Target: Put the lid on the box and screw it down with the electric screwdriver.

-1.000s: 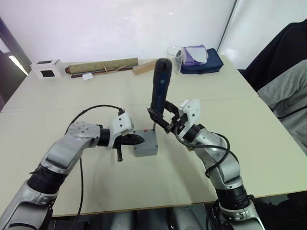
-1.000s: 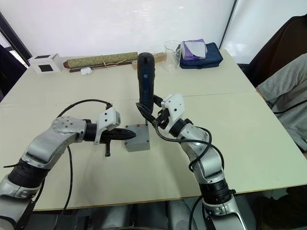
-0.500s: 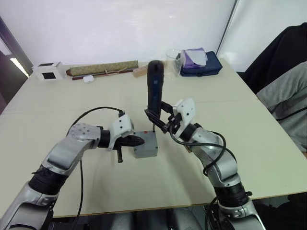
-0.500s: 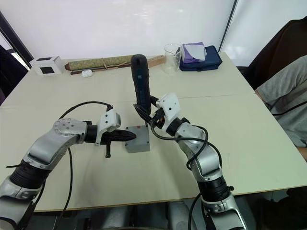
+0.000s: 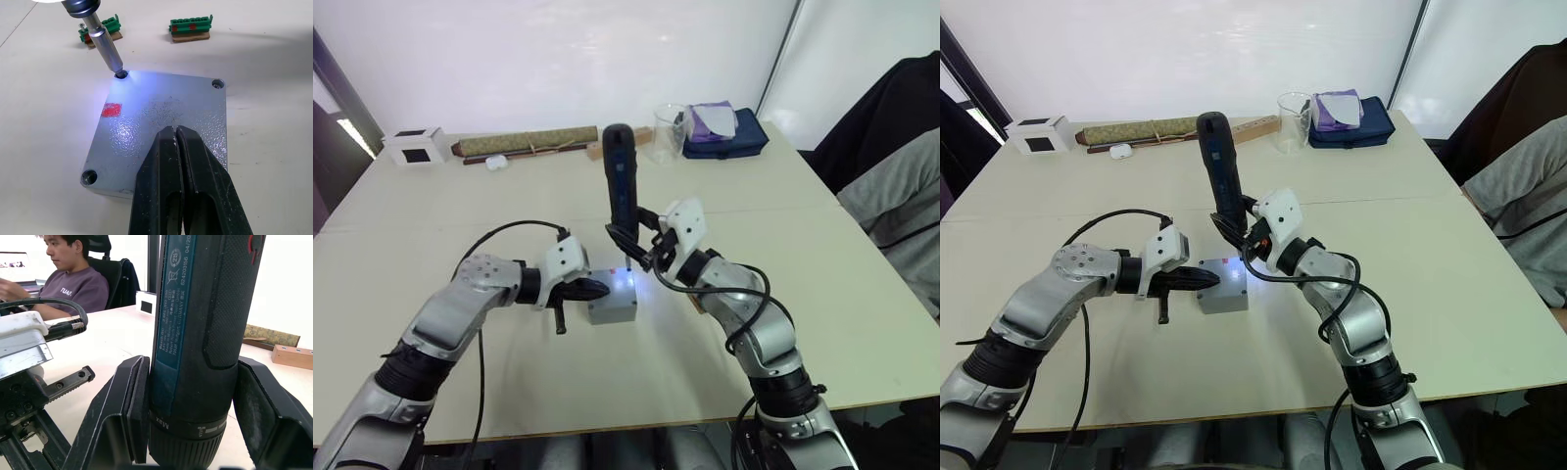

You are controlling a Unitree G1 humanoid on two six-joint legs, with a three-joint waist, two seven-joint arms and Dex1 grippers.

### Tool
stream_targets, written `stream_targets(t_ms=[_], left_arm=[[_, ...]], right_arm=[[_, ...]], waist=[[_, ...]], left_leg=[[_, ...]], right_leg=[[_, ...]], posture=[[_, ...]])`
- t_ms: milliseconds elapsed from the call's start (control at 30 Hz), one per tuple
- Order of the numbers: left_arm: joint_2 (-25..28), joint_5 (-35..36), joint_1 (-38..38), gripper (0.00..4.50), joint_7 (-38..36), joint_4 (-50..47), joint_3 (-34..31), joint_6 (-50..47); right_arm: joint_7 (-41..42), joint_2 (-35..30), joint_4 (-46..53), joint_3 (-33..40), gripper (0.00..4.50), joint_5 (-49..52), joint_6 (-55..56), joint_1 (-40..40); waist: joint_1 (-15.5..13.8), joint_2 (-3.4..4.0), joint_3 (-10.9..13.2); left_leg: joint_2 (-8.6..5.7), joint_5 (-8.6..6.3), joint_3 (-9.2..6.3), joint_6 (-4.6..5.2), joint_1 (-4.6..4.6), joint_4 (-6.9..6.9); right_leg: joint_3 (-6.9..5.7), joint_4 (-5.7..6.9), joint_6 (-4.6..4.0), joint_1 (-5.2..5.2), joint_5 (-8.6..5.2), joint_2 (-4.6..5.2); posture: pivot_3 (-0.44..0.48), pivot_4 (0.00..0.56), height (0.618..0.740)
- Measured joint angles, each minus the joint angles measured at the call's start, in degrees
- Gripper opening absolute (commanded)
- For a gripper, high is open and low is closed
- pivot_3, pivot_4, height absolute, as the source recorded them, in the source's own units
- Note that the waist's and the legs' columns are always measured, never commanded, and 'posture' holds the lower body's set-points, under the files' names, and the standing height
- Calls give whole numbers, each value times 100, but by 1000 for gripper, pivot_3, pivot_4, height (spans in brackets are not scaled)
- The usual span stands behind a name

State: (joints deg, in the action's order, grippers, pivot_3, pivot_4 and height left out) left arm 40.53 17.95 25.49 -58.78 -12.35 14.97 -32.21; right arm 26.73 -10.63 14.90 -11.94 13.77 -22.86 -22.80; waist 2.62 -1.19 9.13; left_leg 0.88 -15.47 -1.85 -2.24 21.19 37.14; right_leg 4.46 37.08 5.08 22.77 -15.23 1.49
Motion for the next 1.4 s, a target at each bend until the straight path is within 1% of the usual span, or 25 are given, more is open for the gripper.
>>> stream_targets(t_ms=[567,733,867,933,967,1000,1067,1167,1200,1267,1300,1367,1400], left_arm=[[-71,0,29,0,20,-11,1,-94],[-137,-1,43,0,26,-16,1,-129],[-251,36,39,0,68,-96,-45,-264],[-308,144,45,0,143,-159,-125,-489],[-367,242,46,0,177,-180,-225,-628],[-499,420,45,0,252,-186,-355,-863],[-693,644,12,0,392,-186,-507,-1109],[-980,803,8,0,798,-193,-784,-1270],[-981,894,6,0,813,-213,-861,-1315],[-954,1062,-20,0,724,-454,-985,-1235],[-955,1152,-1,0,673,-551,-1026,-1208],[-866,1356,144,0,500,-657,-1027,-1257],[-745,1385,236,0,350,-670,-979,-1240]], right_arm=[[19,-18,102,75,2174,58,-101,4],[7,-114,348,184,2174,153,-506,-112],[-61,-344,653,433,2174,453,-1286,-489],[-247,-427,756,663,2174,573,-1804,-914],[-429,-418,765,955,2174,787,-2202,-1231],[-652,-435,764,1431,2174,1108,-2803,-1792],[-872,-565,829,2083,2174,1515,-3482,-2466],[-1038,-870,729,3058,2174,2202,-5290,-3455],[-1061,-962,603,3305,2174,2314,-5807,-3681],[-1033,-1374,279,3583,2174,2403,-6568,-3869],[-1024,-1629,93,3582,2174,2365,-6721,-3864],[-984,-2505,-611,3321,2174,2250,-6883,-3716],[-949,-3083,-1093,3082,2174,2136,-6897,-3487]], waist=[[-10,1,1],[-17,4,5],[-30,7,37],[-25,14,57],[-24,17,62],[-24,24,77],[-40,25,79],[-31,26,80],[-22,26,80],[-22,28,82],[-31,30,83],[-94,30,87],[-147,29,88]], left_leg=[[6,0,-1,0,6,-5],[6,-1,-6,-1,18,-5],[2,0,-6,-1,45,-4],[-1,0,-6,0,74,-2],[-4,0,-5,-1,92,3],[-3,1,-6,-1,128,10],[-4,1,-8,-1,160,8],[-1,1,-17,0,198,-4],[-1,1,-18,0,211,-4],[-2,1,-13,0,230,-11],[-3,1,-8,0,230,-11],[-19,1,-8,1,233,-9],[-27,0,-4,2,232,-5]], right_leg=[[0,-15,19,1,-14,13],[0,-24,19,8,-14,21],[1,-23,1,33,1,26],[2,-18,3,64,4,26],[0,-13,3,79,4,22],[0,0,20,118,16,21],[-6,7,30,152,22,18],[-19,9,29,190,23,17],[-22,7,27,204,22,16],[-20,0,25,223,21,21],[-18,-2,24,222,20,25],[-19,-13,25,217,20,36],[-19,-29,25,209,20,38]], posture=[[0,150,740],[0,150,740],[0,150,740],[0,150,740],[0,150,740],[0,150,740],[0,150,740],[0,150,740],[0,150,740],[0,150,740],[0,150,740],[0,150,740],[0,150,740]])
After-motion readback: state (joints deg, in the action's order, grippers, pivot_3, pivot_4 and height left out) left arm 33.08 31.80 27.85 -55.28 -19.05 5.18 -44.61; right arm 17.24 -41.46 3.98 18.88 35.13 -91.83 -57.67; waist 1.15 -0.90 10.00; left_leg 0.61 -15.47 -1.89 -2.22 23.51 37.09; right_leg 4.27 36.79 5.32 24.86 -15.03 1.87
